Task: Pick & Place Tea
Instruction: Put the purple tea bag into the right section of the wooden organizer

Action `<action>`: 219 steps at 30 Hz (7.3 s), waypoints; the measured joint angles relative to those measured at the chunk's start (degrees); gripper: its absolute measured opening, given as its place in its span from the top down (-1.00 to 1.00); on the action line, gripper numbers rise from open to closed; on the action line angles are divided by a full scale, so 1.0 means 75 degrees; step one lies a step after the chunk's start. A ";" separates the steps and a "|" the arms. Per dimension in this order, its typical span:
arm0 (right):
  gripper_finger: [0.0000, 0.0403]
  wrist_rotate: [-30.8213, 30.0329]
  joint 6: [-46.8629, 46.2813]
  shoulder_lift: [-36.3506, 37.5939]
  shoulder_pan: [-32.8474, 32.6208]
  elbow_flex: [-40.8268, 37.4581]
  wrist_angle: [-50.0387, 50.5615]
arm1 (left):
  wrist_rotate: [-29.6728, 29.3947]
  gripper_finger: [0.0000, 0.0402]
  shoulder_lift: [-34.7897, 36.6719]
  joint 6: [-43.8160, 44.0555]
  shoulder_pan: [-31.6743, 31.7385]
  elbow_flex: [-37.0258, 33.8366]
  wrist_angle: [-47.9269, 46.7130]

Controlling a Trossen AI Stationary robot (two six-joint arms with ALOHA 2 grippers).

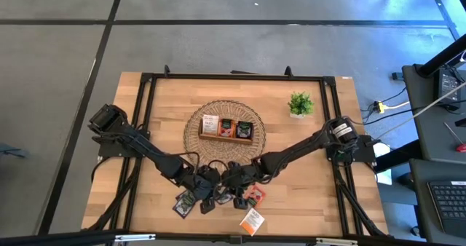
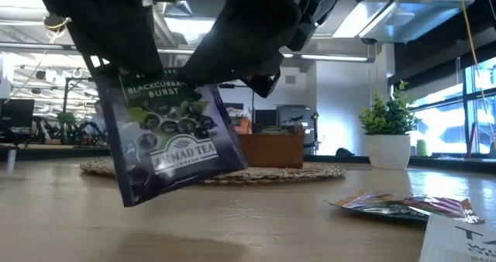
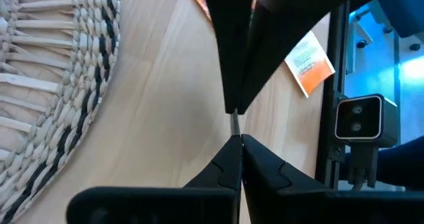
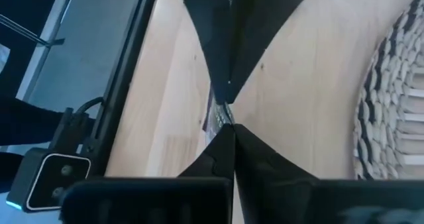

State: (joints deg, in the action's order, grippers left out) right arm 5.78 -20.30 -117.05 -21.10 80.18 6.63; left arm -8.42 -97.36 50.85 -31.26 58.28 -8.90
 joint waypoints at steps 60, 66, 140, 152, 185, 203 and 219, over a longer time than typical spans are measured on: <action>0.69 -0.1818 0.0175 0.4054 0.3500 -0.5074 -0.1923 | -0.3269 0.99 0.3541 -0.2515 -0.0869 -0.0003 -0.0801; 0.46 -0.1461 -0.0090 0.4349 0.3478 -0.4980 -0.1855 | -0.1690 0.99 0.3504 -0.1194 -0.0922 -0.0001 -0.1667; 0.19 0.1163 -0.1977 -0.4008 0.0505 0.4069 -0.1562 | -0.0854 0.99 -0.1000 0.7914 -0.3317 -0.0006 -0.1826; 0.20 -0.1083 0.1869 -0.4019 0.0044 0.5779 0.1291 | -0.1011 0.99 -0.1008 0.7780 -0.3428 -0.0006 -0.1826; 0.20 -0.0015 0.0111 -0.3998 0.0388 0.4782 -0.0127 | -0.0766 0.99 -0.0979 0.7000 -0.3263 -0.0138 -0.1954; 0.20 0.0430 -0.0442 -0.4366 0.0530 0.4788 -0.0860 | -0.0683 0.99 -0.0994 0.6253 -0.3213 -0.0143 -0.2003; 0.20 -0.0020 -0.0474 -0.4401 0.0830 0.4785 -0.1747 | -0.0379 0.99 -0.0997 0.5520 -0.3168 -0.0166 -0.1716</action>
State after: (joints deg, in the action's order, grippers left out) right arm 5.62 -23.86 -150.06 -14.88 116.07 -6.47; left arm -11.27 -104.84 92.25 -55.02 57.04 -21.77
